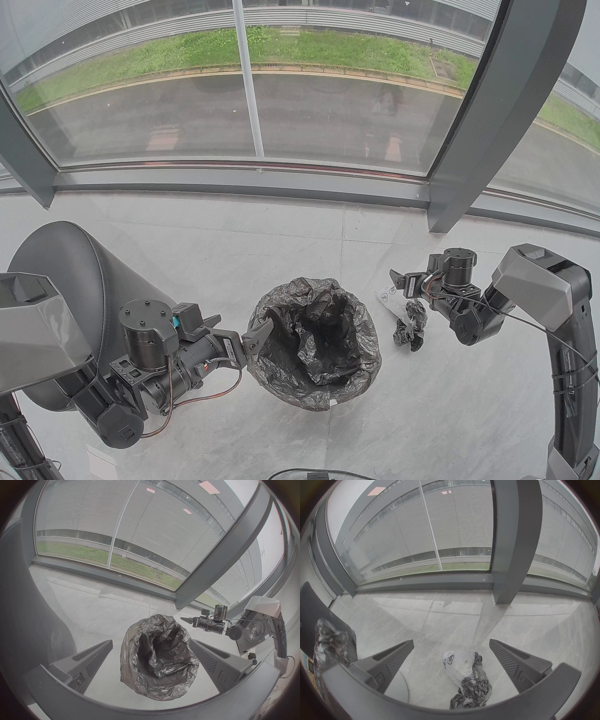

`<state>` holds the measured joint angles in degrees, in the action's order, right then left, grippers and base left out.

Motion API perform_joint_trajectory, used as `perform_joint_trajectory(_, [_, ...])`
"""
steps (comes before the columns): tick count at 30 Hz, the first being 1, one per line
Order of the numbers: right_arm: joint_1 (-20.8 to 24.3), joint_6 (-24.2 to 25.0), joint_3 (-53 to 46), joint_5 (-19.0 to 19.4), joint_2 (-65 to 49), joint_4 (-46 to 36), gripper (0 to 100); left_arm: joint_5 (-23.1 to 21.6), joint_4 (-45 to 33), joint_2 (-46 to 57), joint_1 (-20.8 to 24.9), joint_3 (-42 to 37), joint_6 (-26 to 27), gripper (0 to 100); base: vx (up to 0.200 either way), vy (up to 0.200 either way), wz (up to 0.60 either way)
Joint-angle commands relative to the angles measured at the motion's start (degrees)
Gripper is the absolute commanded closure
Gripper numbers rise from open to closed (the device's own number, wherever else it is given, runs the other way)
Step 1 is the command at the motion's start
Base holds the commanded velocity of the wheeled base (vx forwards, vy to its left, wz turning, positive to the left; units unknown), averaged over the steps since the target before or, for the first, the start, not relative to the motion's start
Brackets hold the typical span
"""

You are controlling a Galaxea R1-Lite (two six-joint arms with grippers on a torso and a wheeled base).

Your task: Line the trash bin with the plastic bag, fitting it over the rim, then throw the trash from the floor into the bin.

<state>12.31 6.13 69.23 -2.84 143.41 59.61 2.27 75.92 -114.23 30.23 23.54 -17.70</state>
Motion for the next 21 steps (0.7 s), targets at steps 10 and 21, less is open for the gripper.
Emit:
perform_joint_trajectory(10, [-3.08,-0.68,6.44,-0.76,8.2,-1.52,0,0.02,0.01,-0.38,0.09,-0.07,0.03,0,0.0,0.0,0.0])
perform_joint_trajectory(21, [-3.7,-0.68,10.57,-2.08,11.98,-2.48,0,0.02,0.1,-1.17,0.18,-0.07,0.03,0,0.0,0.0,0.0])
